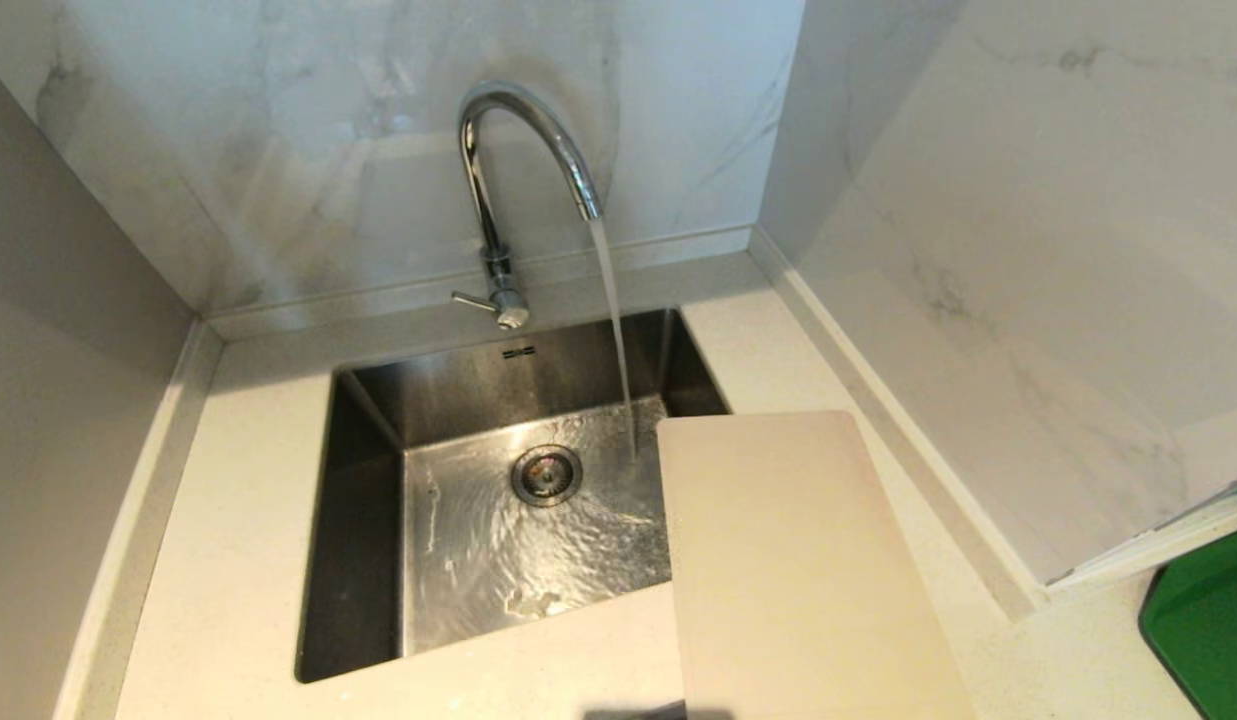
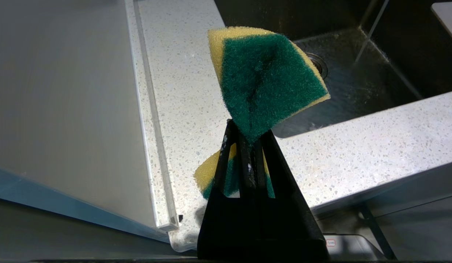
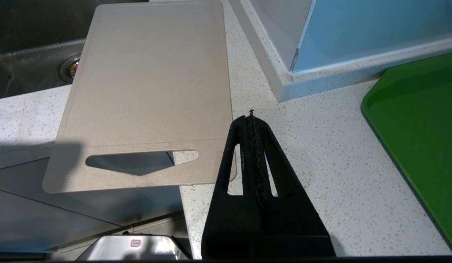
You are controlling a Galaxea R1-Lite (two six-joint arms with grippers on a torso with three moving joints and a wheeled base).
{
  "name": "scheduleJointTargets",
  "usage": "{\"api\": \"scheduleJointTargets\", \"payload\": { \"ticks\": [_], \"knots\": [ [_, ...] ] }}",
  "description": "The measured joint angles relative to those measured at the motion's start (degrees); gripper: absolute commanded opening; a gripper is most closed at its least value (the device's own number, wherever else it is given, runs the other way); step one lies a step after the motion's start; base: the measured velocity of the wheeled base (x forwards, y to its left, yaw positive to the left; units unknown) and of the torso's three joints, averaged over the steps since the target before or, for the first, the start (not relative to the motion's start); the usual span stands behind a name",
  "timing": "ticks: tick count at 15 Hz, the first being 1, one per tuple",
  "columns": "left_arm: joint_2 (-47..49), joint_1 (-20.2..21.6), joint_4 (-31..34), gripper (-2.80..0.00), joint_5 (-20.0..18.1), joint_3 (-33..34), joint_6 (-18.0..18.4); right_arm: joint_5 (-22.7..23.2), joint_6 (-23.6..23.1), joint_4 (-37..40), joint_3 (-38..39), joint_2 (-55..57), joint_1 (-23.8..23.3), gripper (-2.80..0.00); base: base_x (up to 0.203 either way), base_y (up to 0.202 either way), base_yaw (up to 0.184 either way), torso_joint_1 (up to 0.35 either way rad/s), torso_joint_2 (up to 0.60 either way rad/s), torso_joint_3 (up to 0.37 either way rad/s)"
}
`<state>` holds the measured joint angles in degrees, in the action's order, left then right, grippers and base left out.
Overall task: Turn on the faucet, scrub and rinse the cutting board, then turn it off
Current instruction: Pick up the cutting board
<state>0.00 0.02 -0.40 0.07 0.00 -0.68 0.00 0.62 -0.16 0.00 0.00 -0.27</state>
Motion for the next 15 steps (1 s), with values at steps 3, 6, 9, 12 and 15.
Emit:
{"api": "scheduleJointTargets", "payload": {
  "ticks": [3, 6, 9, 12, 15],
  "knots": [
    [-0.1, 0.0, -0.1, -2.8, 0.0, 0.0, 0.2, 0.0, 0.0, 0.0, 0.0, 0.0, 0.0, -2.8, 0.0, 0.0, 0.0, 0.0, 0.0, 0.0],
    [-0.1, 0.0, -0.1, -2.8, 0.0, 0.0, 0.2, 0.0, 0.0, 0.0, 0.0, 0.0, 0.0, -2.8, 0.0, 0.0, 0.0, 0.0, 0.0, 0.0],
    [-0.1, 0.0, -0.1, -2.8, 0.0, 0.0, 0.2, 0.0, 0.0, 0.0, 0.0, 0.0, 0.0, -2.8, 0.0, 0.0, 0.0, 0.0, 0.0, 0.0],
    [-0.1, 0.0, 0.0, -2.8, 0.0, 0.0, 0.2, 0.0, 0.0, 0.0, 0.0, 0.0, 0.0, -2.8, 0.0, 0.0, 0.0, 0.0, 0.0, 0.0],
    [-0.1, 0.0, -0.1, -2.8, 0.0, 0.0, 0.1, 0.0, 0.0, 0.0, 0.0, 0.0, 0.0, -2.8, 0.0, 0.0, 0.0, 0.0, 0.0, 0.0]
  ]
}}
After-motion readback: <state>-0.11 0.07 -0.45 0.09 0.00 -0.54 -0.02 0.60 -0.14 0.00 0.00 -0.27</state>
